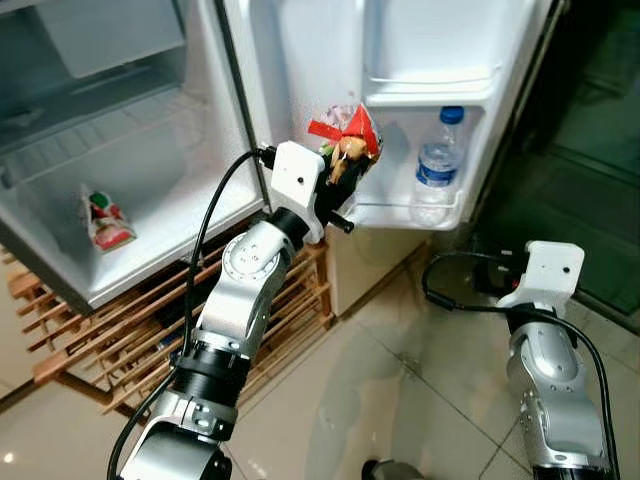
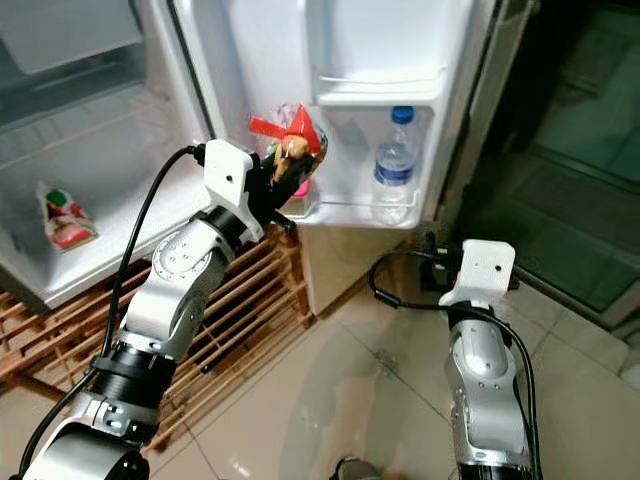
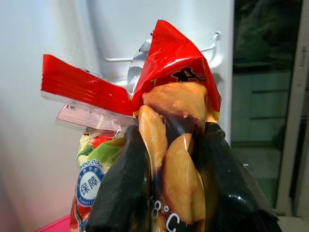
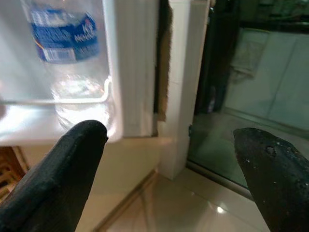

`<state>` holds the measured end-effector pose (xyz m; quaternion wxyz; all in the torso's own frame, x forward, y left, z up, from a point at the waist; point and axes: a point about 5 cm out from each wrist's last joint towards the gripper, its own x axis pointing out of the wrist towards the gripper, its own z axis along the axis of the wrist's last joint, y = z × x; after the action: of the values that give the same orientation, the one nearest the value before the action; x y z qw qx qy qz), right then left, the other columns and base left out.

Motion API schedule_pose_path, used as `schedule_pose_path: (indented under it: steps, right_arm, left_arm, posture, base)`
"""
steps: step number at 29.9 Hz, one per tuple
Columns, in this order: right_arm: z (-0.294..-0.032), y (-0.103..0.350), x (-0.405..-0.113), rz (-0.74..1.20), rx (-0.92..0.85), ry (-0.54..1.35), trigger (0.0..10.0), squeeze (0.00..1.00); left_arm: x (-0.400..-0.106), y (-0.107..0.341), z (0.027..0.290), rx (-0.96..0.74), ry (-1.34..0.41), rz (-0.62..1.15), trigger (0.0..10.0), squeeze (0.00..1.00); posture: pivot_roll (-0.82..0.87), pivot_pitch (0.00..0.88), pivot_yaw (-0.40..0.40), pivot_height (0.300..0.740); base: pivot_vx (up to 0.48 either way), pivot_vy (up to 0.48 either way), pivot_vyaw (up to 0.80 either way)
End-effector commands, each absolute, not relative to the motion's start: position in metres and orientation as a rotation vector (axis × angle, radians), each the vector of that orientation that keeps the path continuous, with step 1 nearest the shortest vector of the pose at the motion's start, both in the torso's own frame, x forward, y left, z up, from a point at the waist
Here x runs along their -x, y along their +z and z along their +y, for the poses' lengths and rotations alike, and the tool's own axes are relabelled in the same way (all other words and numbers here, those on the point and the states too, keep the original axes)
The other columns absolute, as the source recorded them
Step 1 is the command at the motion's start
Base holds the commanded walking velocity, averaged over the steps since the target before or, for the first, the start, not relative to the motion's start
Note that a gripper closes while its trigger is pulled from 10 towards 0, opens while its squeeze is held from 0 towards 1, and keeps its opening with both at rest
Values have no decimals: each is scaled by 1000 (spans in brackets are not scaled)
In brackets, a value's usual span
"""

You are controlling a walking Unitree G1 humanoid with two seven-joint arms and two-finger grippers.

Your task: Restocking fridge

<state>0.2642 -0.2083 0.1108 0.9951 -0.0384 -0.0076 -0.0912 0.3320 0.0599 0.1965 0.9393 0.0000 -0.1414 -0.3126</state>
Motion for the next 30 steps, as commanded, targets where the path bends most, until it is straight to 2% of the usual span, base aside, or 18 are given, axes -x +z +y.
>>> schedule_pose_path:
  steps: [1,5,17,19,21,22,23,24,28,30]
  right_arm:
    - [-206,118,-264,-53,77,-181,10000,0]
    - [-207,121,-264,-67,80,-181,10000,0]
    - [-208,124,-264,-74,101,-181,10000,20]
    - [-208,129,-258,-109,122,-196,10000,12]
    - [-207,132,-252,-125,146,-211,10000,8]
    - [-200,142,-232,-182,220,-187,10000,20]
    - [-200,142,-232,-182,220,-187,10000,20]
    - [-194,149,-215,-222,270,-161,10000,20]
    - [-200,162,-187,-247,321,-176,10000,27]
    - [-205,165,-184,-250,330,-191,10000,27]
  left_arm:
    - [-335,204,61,-5,-635,-319,10000,0]
    - [-330,209,52,-32,-698,-343,10000,0]
    - [-335,207,52,0,-693,-317,10000,0]
    - [-334,202,65,48,-620,-295,10000,0]
    - [-331,198,75,27,-574,-306,10000,0]
    - [-317,185,95,-14,-508,-309,10000,0]
    - [-317,185,95,-14,-508,-309,10000,0]
    - [-305,177,108,-59,-475,-317,10000,0]
    - [-270,176,123,-70,-534,-333,10000,0]
    - [-266,183,127,-60,-507,-338,10000,0]
  posture:
    - [-251,17,117,740]
    - [-255,15,114,740]
    - [-282,0,132,740]
    - [-284,0,132,740]
    - [-281,0,129,740]
    - [-279,0,123,740]
    - [-279,0,123,740]
    - [-279,0,121,740]
    - [-276,2,111,740]
    - [-274,6,107,740]
  base:
    - [0,0,0]
    - [0,0,0]
    - [0,0,-745]
    - [0,0,-334]
    - [0,0,0]
    - [0,0,0]
    - [0,0,0]
    - [0,0,0]
    - [0,0,0]
    - [0,0,0]
